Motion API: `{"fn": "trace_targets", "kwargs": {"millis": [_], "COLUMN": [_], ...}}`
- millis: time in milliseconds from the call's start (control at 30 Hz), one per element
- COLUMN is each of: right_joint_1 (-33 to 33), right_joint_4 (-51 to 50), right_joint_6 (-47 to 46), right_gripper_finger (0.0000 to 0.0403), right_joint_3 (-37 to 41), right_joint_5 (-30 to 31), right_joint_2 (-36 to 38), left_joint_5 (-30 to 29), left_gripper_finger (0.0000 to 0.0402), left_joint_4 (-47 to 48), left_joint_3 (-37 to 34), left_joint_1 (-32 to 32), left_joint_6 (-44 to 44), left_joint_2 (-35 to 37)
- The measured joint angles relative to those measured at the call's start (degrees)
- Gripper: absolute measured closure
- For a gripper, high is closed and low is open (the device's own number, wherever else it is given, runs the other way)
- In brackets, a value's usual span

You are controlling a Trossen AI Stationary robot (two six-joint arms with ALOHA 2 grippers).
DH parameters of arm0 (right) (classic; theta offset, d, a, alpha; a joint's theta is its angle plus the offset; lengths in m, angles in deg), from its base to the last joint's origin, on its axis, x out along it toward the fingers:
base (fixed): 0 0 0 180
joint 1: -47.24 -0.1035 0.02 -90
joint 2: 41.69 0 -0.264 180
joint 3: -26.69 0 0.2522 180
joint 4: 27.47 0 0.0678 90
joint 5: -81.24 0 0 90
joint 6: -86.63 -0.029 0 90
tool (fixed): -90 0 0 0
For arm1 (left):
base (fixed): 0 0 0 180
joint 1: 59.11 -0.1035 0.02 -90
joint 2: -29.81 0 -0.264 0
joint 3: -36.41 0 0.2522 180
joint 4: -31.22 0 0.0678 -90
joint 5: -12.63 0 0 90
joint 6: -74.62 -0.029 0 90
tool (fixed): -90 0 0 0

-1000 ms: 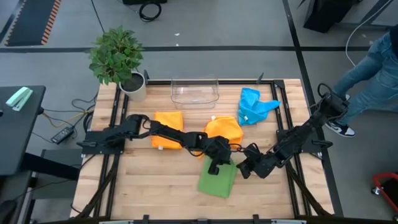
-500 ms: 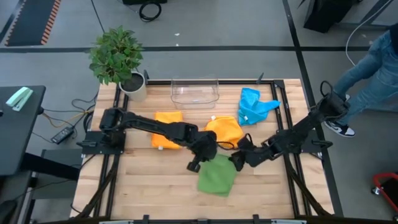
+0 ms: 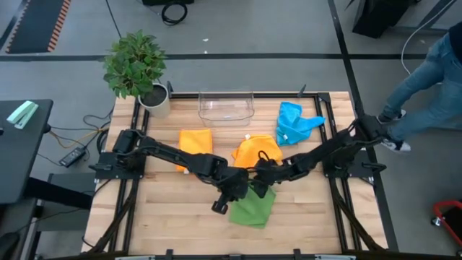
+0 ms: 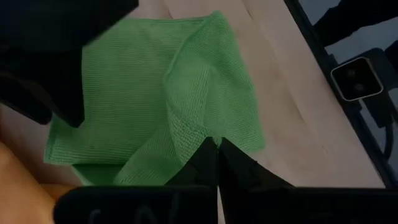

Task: Fold microfiber towels
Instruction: Fold the green microfiber cloth

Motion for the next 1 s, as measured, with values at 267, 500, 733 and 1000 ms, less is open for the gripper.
{"fn": "trace_targets", "kwargs": {"millis": [267, 500, 733, 1000], "right_joint_1": [0.05, 0.94, 0.92, 3.16], "right_joint_4": [-0.05, -0.65, 6.17, 12.99], "right_joint_6": [6.67, 7.21, 12.62, 16.05], "right_gripper_finger": [0.0260, 0.0384, 0.0399, 0.0401], "right_joint_3": [-4.63, -4.81, -4.75, -4.75], "right_joint_5": [-0.60, -0.10, -2.45, -9.74], "right_joint_2": [-2.51, -2.66, -2.69, -4.16], "left_joint_5": [-2.90, -4.45, -5.61, -7.13], "left_gripper_finger": [0.0393, 0.0387, 0.0393, 0.0395], "left_joint_4": [-0.51, -0.85, -4.27, -6.83], "left_joint_3": [0.00, 0.00, 0.00, 0.07], "left_joint_1": [-0.17, -0.04, 0.01, 0.23], "left_joint_6": [1.82, 2.27, 1.79, -0.16], "left_joint_2": [0.00, 0.00, 0.00, 1.77]}}
